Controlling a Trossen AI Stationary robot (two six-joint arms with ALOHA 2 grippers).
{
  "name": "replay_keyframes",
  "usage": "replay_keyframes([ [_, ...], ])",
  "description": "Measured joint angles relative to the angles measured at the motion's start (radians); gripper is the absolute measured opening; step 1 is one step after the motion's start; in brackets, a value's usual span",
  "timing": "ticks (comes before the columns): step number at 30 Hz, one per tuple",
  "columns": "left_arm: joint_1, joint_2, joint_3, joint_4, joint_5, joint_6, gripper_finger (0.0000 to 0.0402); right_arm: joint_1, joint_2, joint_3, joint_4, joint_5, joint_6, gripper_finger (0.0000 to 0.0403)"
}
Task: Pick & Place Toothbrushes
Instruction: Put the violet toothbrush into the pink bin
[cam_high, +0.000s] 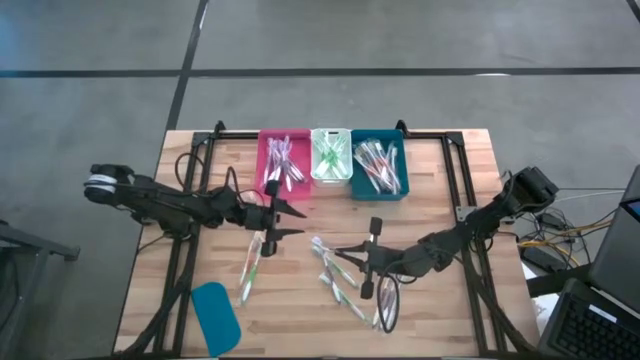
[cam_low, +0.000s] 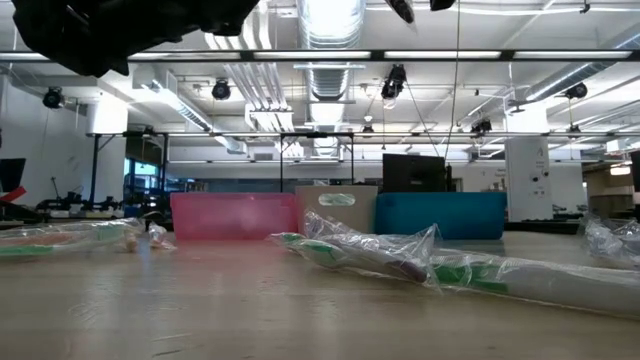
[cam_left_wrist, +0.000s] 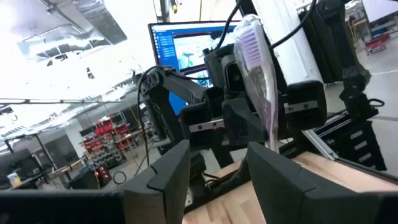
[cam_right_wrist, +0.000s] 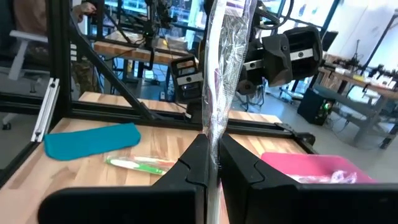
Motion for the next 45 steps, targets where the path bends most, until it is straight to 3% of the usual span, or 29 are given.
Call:
replay_keyframes([
  [6, 0.0, 0.001, 0.009, -0.011, 0.01, -0.014, 0.0165, -0.017, 0.0, 0.0, 0.093, -0.032, -0.101, 0.0013],
  [10, -0.001, 0.001, 0.025, -0.011, 0.088, -0.051, 0.0167, -0.075, 0.0, 0.0, 0.122, -0.101, -0.128, 0.0013],
  [15, -0.002, 0.001, 0.039, -0.02, 0.118, -0.089, 0.0167, -0.158, 0.0, 0.009, 0.142, -0.271, -0.148, 0.0013],
  [21, -0.001, 0.002, 0.069, -0.022, 0.111, -0.109, 0.0167, -0.217, 0.001, 0.032, 0.14, -0.403, -0.156, 0.0013],
  [32, -0.001, 0.037, 0.247, -0.252, 0.104, -0.082, 0.0167, -0.237, 0.002, 0.086, 0.086, -0.419, -0.212, 0.0013],
  [37, -0.004, 0.088, 0.303, -0.275, 0.144, -0.066, 0.0165, -0.243, 0.001, 0.087, 0.061, -0.411, -0.209, 0.0013],
  [45, -0.005, 0.105, 0.309, -0.273, 0.168, -0.056, 0.0095, -0.242, 0.001, 0.087, 0.036, -0.408, -0.213, 0.0013],
])
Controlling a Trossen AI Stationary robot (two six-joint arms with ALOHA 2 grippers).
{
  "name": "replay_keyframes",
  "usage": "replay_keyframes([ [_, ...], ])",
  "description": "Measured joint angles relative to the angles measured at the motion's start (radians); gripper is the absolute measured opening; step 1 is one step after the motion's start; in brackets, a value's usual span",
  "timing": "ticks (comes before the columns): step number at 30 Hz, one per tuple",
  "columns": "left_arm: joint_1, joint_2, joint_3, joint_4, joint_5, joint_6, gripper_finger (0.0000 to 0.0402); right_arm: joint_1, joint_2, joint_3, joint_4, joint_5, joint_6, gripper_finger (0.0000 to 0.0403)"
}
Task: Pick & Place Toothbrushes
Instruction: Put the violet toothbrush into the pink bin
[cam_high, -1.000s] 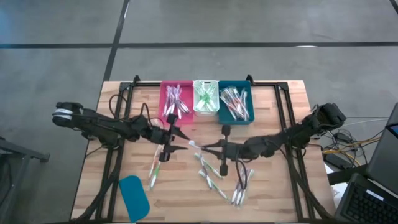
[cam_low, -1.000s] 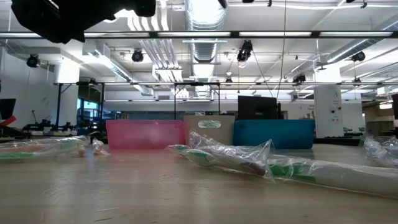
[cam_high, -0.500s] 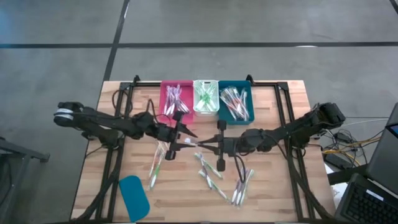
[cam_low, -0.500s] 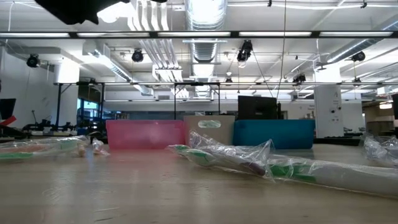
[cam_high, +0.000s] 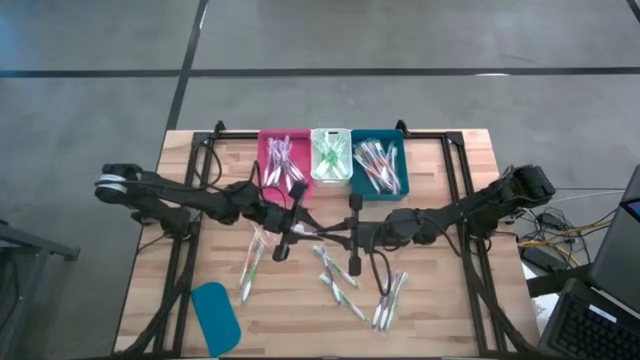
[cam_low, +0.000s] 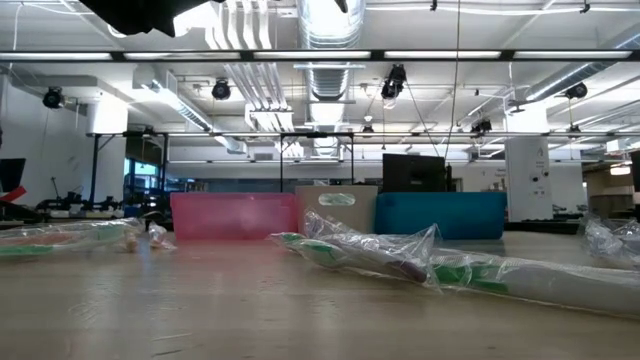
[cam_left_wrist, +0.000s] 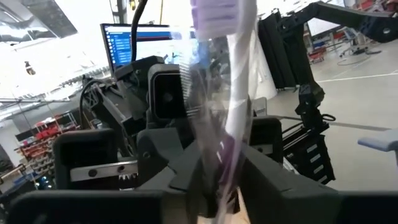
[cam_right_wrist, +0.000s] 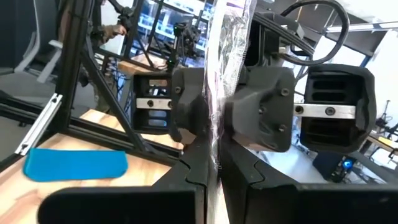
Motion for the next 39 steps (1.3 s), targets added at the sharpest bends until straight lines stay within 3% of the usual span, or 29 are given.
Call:
replay_keyframes([
  [5, 0.0, -0.002, -0.001, 0.004, 0.0, 0.002, 0.0026, 0.0, 0.0, 0.0, 0.0, 0.013, -0.008, 0.0013],
  [10, 0.001, -0.002, -0.001, 0.003, -0.004, -0.005, 0.0023, 0.0, 0.0, -0.001, -0.001, 0.034, 0.001, 0.0021],
  [15, 0.002, -0.006, -0.002, -0.02, -0.024, -0.008, 0.0022, 0.008, -0.029, 0.014, -0.091, 0.115, 0.028, 0.0077],
  [19, 0.001, -0.034, -0.002, -0.076, -0.063, -0.012, 0.0021, 0.017, -0.09, 0.056, -0.318, 0.159, 0.098, 0.0136],
  [22, -0.001, -0.071, -0.002, -0.153, -0.156, -0.021, 0.0021, 0.02, -0.136, 0.102, -0.581, 0.163, 0.226, 0.0175],
  [26, 0.008, -0.124, 0.018, -0.292, -0.422, -0.026, 0.0022, 0.016, -0.18, 0.157, -0.952, 0.177, 0.446, 0.0209],
  [31, 0.072, -0.151, 0.121, -0.569, -0.733, -0.074, 0.0022, 0.012, -0.218, 0.19, -1.325, 0.378, 0.67, 0.0227],
  [34, 0.156, -0.135, 0.211, -0.784, -0.778, -0.195, 0.0022, 0.01, -0.246, 0.192, -1.505, 0.488, 0.797, 0.0232],
  [39, 0.33, -0.088, 0.335, -1.047, -0.78, -0.394, 0.0022, -0.002, -0.308, 0.159, -1.636, 0.528, 0.94, 0.0229],
])
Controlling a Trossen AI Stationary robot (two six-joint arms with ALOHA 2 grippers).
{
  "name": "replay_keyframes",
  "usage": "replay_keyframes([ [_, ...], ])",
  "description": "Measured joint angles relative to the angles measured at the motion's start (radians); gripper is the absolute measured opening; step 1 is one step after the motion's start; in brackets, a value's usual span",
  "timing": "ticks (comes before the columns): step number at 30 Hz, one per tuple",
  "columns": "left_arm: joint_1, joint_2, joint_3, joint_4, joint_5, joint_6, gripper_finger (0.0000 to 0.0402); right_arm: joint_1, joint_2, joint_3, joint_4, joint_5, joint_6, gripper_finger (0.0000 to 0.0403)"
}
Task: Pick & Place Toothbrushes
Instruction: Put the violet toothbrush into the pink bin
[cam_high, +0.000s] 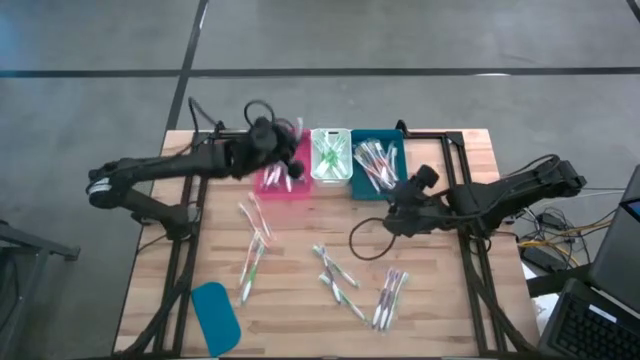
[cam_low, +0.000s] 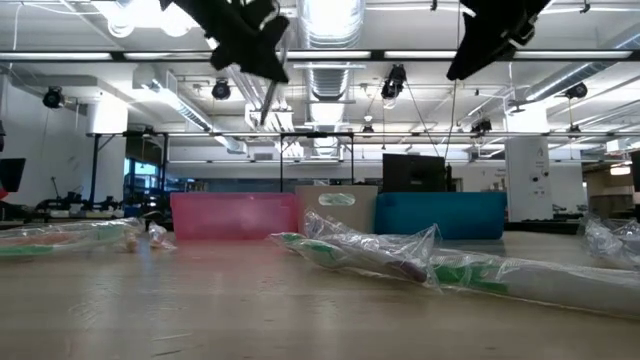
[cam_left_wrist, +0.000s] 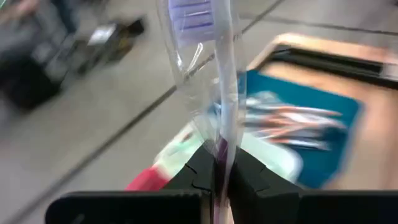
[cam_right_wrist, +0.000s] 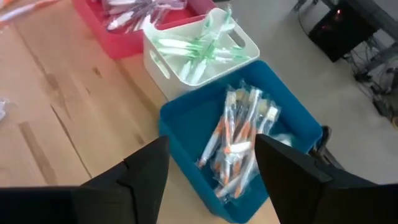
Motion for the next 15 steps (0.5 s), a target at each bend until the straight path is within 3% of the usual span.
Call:
replay_keyframes([
  [4, 0.143, 0.026, 0.053, -0.118, 0.026, -0.121, 0.0022, -0.003, -0.051, -0.026, -0.008, 0.001, 0.019, 0.0219],
  [9, 0.312, 0.076, 0.058, -0.144, 0.229, -0.213, 0.0022, -0.003, -0.087, -0.047, -0.001, 0.0, 0.025, 0.0208],
  [12, 0.38, 0.128, 0.057, -0.145, 0.305, -0.251, 0.0023, -0.003, -0.093, -0.057, 0.0, -0.002, 0.027, 0.0204],
  [15, 0.414, 0.191, 0.054, -0.168, 0.317, -0.253, 0.0023, -0.003, -0.094, -0.063, -0.001, -0.004, 0.028, 0.0203],
])
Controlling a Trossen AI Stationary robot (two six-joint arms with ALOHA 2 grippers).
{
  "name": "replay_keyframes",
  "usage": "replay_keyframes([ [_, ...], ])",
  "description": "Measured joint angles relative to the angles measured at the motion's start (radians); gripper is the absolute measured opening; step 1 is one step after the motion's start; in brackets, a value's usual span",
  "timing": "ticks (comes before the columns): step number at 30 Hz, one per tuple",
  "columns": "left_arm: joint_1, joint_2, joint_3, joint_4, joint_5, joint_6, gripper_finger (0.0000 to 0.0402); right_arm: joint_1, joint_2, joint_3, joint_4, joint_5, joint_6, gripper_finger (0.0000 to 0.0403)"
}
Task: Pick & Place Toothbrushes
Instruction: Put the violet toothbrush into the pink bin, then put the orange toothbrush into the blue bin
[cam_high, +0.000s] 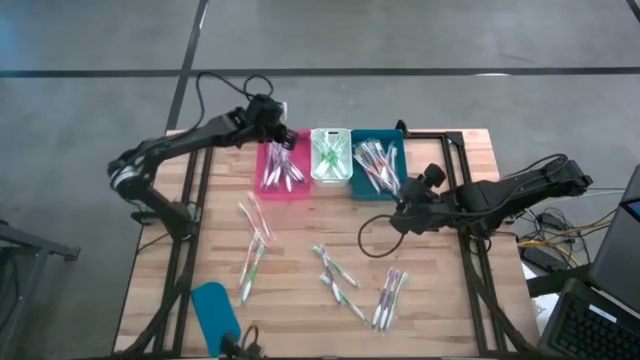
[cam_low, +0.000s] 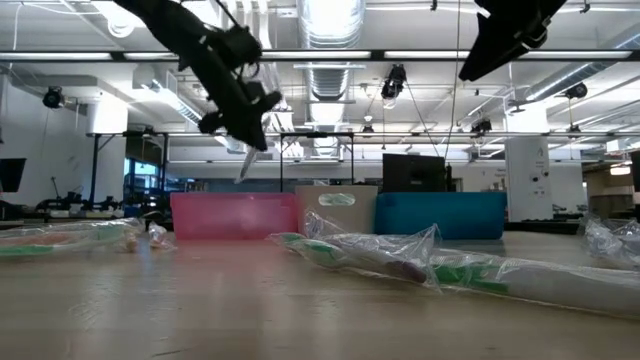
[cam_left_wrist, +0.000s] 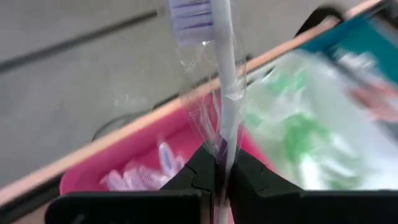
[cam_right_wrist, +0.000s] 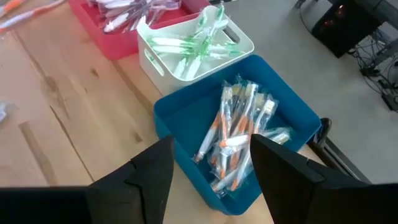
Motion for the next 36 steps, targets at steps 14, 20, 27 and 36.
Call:
replay_keyframes([
  [14, 0.058, 0.205, -0.002, -0.095, 0.071, -0.063, 0.0023, 0.0, 0.003, -0.009, 0.0, -0.007, 0.01, 0.0221],
  [20, 0.059, 0.229, -0.003, -0.101, 0.091, -0.068, 0.0035, 0.0, 0.003, -0.009, 0.0, -0.009, 0.008, 0.0211],
  [27, 0.066, 0.188, -0.004, -0.104, 0.089, -0.063, 0.01, -0.001, 0.003, -0.009, 0.0, -0.033, 0.007, 0.0204],
  [36, 0.067, 0.087, 0.0, -0.157, 0.086, -0.003, 0.0174, 0.0, 0.003, -0.01, 0.0, -0.036, 0.007, 0.0219],
])
